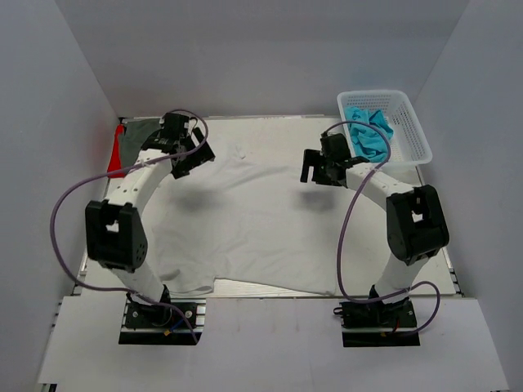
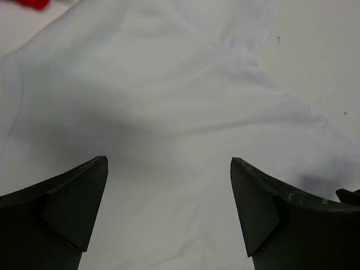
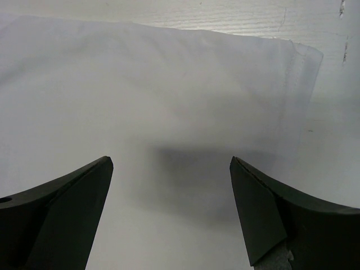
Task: Fold and stack the t-shirts
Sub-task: Flatten out the tshirt
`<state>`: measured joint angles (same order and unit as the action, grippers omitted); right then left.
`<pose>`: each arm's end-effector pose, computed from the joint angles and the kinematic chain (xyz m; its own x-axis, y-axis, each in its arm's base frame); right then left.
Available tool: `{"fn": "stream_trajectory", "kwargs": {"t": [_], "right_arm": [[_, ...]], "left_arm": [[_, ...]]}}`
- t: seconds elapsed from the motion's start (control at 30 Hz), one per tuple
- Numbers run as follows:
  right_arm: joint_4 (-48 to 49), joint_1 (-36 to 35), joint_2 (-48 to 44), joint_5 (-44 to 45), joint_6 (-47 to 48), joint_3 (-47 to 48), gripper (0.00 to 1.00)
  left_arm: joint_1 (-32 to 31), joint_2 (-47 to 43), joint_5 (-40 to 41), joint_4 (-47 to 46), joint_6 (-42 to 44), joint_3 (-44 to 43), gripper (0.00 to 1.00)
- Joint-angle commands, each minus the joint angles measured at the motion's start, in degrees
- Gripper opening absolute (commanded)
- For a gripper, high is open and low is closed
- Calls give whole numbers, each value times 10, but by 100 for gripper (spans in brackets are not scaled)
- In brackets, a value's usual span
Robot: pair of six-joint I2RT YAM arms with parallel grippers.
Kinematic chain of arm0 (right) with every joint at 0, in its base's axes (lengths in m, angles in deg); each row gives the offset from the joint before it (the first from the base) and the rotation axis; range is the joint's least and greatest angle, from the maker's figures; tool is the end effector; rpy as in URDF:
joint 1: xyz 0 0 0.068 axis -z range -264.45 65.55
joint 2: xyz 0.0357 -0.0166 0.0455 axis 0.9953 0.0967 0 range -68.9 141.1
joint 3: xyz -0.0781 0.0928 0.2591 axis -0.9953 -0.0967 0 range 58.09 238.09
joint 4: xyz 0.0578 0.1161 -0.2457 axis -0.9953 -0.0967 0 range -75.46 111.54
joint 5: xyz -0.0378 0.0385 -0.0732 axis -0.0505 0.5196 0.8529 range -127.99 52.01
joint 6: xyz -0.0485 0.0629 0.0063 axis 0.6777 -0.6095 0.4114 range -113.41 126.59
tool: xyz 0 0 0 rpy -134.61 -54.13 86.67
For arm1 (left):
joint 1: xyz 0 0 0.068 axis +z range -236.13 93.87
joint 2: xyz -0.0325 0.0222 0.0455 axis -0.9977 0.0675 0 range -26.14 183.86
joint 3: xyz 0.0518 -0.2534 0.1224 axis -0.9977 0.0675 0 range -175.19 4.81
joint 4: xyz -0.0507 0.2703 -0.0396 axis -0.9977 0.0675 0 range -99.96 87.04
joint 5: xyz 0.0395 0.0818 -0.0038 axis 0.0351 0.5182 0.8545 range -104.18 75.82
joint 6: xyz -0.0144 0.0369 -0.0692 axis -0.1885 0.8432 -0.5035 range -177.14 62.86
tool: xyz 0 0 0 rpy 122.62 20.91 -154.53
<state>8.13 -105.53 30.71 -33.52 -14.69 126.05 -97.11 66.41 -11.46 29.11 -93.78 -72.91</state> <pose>0.3955 0.1468 0.1999 -0.7269 0.1076 -0.6783 -0.0465 0.9777 0.2050 0.3790 -0.0701 0.2666 -0.7336 -0.4650 -0.4956 -0.3428 0.8829 -0.3210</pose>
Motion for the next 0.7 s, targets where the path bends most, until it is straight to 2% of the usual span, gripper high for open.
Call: {"fn": "stream_trajectory", "kwargs": {"t": [0.0,0.2,0.53,0.67], "right_arm": [[-14,-2,22,17,-6,30,90],[-26,2,70,31,-10,56,90],[-43,13,169,79,-39,126,90],[-71,18,226,112,-39,201,90]], "left_arm": [[3,66,19,-4,40,-68,100],[3,228,8,14,46,-189,100],[8,394,19,53,46,-356,100],[8,449,12,70,46,-420,100]]}}
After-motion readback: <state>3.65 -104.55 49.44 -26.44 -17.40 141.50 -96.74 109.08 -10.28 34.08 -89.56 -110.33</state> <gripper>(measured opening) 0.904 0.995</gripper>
